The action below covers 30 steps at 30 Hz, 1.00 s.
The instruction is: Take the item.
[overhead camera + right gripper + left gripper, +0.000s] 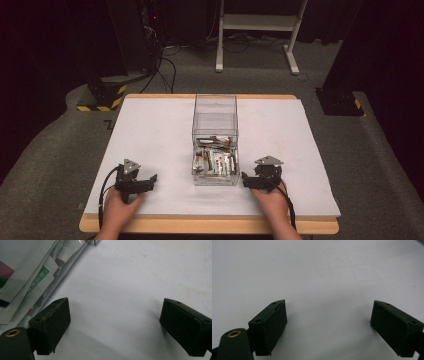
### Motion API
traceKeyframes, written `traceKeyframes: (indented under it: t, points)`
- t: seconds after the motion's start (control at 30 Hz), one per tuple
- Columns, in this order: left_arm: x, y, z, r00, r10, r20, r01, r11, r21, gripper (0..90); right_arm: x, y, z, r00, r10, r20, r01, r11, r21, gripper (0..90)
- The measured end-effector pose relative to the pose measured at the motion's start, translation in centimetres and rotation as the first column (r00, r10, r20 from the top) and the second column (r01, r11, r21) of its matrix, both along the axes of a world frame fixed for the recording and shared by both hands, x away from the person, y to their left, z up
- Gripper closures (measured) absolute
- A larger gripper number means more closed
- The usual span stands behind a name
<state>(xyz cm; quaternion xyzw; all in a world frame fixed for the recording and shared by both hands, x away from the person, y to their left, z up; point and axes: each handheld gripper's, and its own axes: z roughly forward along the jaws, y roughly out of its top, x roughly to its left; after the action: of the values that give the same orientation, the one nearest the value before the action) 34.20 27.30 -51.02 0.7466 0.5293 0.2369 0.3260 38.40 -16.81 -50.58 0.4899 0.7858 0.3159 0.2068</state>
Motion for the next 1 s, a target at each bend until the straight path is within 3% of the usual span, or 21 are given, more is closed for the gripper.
traceKeyframes:
  t: [1.0]
  points:
    - [0.02, 0.04, 0.02, 1.0, -0.002, 0.0, 0.002, 1.0, 0.003, 13.8, -0.01, 0.02, 0.03, 1.0, -0.001, 0.002, 0.001, 1.0, -0.003, 9.4]
